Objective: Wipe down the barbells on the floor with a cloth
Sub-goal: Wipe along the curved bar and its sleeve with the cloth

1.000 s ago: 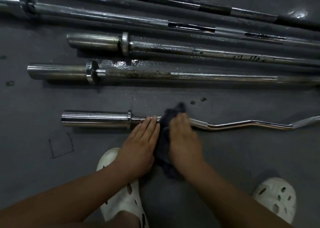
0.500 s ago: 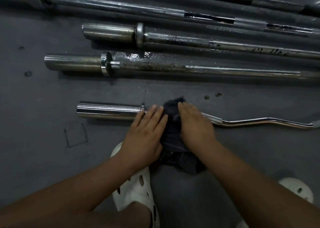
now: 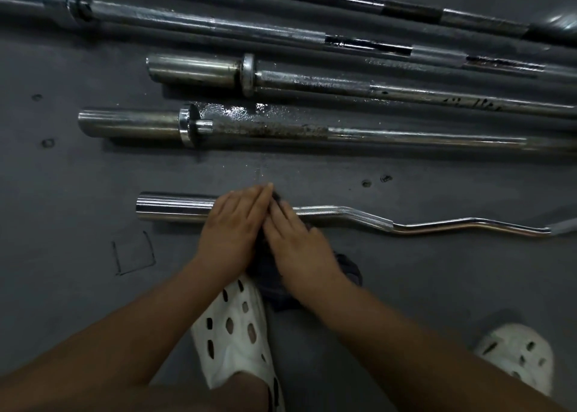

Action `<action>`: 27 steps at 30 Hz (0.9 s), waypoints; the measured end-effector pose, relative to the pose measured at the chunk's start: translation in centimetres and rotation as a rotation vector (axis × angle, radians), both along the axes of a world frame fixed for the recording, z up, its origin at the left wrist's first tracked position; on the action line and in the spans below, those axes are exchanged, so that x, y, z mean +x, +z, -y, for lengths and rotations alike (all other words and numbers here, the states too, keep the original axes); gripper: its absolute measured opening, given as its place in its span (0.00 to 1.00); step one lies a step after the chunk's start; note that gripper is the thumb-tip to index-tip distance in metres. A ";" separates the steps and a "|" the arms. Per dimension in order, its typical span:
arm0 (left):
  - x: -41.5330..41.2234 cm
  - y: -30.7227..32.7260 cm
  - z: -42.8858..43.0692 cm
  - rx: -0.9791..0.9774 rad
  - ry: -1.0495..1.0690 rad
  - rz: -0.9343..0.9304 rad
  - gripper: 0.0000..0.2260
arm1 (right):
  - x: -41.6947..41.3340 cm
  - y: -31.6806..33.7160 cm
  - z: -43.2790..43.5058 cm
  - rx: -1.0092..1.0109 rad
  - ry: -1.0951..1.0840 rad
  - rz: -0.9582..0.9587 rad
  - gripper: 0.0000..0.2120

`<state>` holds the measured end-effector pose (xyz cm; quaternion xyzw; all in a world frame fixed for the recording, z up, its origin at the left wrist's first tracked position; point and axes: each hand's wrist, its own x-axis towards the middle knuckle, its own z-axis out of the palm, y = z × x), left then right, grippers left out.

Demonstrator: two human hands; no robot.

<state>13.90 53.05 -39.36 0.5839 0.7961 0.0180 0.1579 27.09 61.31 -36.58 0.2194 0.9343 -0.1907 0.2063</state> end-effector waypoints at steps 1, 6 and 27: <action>-0.1 0.0 -0.1 0.010 0.000 -0.014 0.35 | 0.9 -0.1 -1.6 0.026 0.002 0.027 0.32; 0.0 0.3 -0.7 -0.006 0.026 -0.021 0.42 | 3.7 -0.9 -4.2 0.207 -0.342 0.149 0.31; 4.1 0.5 -0.1 -0.041 -0.092 -0.062 0.30 | 2.8 -1.9 -0.8 0.155 -0.228 -0.152 0.37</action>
